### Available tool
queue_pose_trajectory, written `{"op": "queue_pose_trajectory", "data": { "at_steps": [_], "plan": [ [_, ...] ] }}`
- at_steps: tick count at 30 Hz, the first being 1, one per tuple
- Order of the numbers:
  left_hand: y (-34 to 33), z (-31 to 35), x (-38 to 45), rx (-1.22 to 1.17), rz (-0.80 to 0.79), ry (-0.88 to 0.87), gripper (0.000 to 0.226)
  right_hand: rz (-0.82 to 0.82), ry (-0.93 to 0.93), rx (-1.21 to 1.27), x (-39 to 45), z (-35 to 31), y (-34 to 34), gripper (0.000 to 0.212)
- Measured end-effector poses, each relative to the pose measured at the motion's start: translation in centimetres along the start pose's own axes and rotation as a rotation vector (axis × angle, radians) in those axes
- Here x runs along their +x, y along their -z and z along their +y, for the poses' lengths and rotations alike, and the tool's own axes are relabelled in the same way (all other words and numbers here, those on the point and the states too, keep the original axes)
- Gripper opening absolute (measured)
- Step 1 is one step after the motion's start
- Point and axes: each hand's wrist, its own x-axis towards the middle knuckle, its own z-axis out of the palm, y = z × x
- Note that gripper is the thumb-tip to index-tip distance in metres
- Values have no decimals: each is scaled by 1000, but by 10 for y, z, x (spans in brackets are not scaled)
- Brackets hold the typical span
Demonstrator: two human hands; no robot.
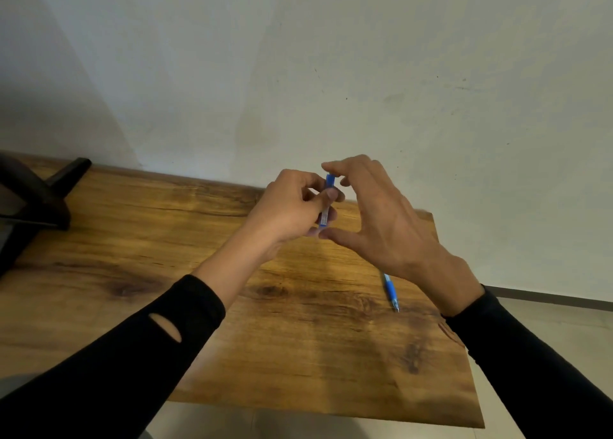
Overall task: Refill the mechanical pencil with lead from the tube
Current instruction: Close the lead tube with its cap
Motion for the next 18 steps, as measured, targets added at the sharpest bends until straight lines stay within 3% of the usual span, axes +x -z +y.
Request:
{"op": "queue_pose_trajectory", "data": {
  "at_steps": [3, 8, 12, 14, 16, 18],
  "plan": [
    [-5, -1, -2, 8, -24, 19, 15, 88, 58, -141, -2, -4, 2, 77],
    [-9, 0, -2, -113, -14, 76, 17, -42, 130, -333, -3, -6, 6, 87],
    [-14, -1, -3, -54, -2, 101, 14, -44, 66, -208, -7, 1, 2, 81],
    [-18, -6, -1, 176, -6, 73, 22, -86, 20, -165, -10, 8, -4, 82],
    [-19, -15, 0, 554, 0, -8, 29, -174, -7, -214, -16, 18, -13, 85],
    [-19, -26, -2, 766, 47, -77, 26, -257, -33, -257, -24, 28, -27, 90]
  ]
}}
